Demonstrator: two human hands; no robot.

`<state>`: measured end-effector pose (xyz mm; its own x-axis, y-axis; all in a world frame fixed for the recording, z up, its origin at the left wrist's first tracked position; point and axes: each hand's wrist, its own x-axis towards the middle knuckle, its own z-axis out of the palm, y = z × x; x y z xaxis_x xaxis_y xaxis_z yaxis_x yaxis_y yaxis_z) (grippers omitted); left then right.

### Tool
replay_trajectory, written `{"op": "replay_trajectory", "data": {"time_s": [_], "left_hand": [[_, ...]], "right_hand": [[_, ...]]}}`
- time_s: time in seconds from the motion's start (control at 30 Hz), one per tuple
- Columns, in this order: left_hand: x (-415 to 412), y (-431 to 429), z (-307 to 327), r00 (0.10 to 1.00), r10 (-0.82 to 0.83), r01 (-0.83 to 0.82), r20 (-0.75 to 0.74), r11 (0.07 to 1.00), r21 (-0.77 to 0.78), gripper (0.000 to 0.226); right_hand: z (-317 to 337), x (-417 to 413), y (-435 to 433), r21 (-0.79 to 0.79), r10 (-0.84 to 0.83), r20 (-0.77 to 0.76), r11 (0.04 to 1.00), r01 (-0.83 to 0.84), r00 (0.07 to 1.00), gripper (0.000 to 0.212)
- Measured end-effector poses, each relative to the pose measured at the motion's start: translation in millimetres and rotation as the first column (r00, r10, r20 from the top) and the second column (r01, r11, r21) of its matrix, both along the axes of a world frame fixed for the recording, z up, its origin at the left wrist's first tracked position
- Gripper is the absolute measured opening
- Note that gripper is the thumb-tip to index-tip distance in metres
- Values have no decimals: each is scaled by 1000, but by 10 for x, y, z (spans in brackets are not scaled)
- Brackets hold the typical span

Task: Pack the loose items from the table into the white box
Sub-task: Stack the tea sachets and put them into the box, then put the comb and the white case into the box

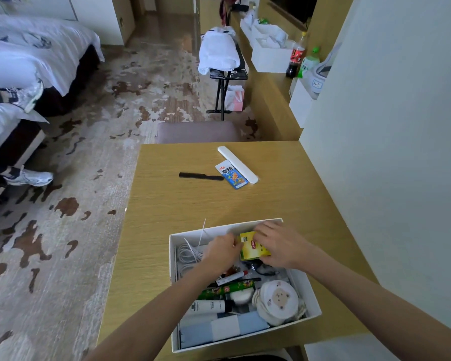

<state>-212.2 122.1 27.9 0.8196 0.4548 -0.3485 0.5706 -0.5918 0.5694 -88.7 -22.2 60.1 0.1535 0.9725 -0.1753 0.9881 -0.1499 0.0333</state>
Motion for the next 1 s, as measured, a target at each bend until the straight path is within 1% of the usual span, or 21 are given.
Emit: {"op": "replay_trajectory", "data": {"time_s": [0.03, 0.07, 0.13, 0.2, 0.27, 0.37, 0.47, 0.57, 0.67, 0.7, 0.77, 0.87, 0.93, 1.0], "left_hand": [[-2, 5, -17, 1000, -13, 13, -5, 998, 55, 28], [1, 8, -30, 999, -26, 28, -18, 997, 79, 28], [28, 6, -40, 997, -65, 69, -51, 996, 65, 29], [63, 4, -37, 994, -95, 96, -60, 995, 24, 31], [89, 14, -7, 992, -104, 108, -74, 993, 45, 32], [124, 56, 114, 989, -126, 139, -71, 965, 220, 33], [175, 156, 305, 986, -166, 149, 27, 937, 317, 32], [279, 367, 496, 973, -142, 84, 180, 951, 299, 26], [452, 643, 609, 967, -30, -43, 255, 960, 275, 22], [514, 736, 619, 969, 16, -83, 245, 960, 266, 21], [639, 926, 586, 982, 83, -127, 169, 955, 270, 23], [824, 1215, 423, 997, 80, -84, 23, 952, 293, 26], [955, 1394, 275, 997, 53, -34, -58, 954, 299, 26], [1109, 1559, 107, 994, 28, 7, -106, 948, 318, 26]], "right_hand": [[-10, 3, -1, -4, 13, 33, 1000, -13, 999, 37], [-21, 4, -4, -2, 21, 57, 1000, -21, 998, 36], [-36, 9, -15, 23, 25, 76, 999, -27, 997, 36], [-40, 30, -33, 66, 19, 52, 998, -22, 998, 36], [-9, 60, -49, 148, 2, -22, 989, 1, 1000, 37], [124, 130, -18, 314, -53, -179, 943, 108, 982, 33], [254, 267, 128, 406, -100, -302, 886, 223, 948, 22], [290, 461, 351, 460, -107, -430, 829, 319, 897, 12], [228, 701, 621, 400, -176, -514, 817, 416, 840, 14], [185, 787, 708, 364, -212, -544, 812, 456, 812, 13], [74, 968, 874, 274, -302, -576, 805, 527, 760, 8], [-127, 1260, 1109, 169, -410, -552, 798, 579, 726, 8], [-282, 1448, 1247, 91, -479, -534, 787, 610, 697, 13], [-429, 1619, 1361, 26, -561, -498, 753, 658, 661, 21]]}}
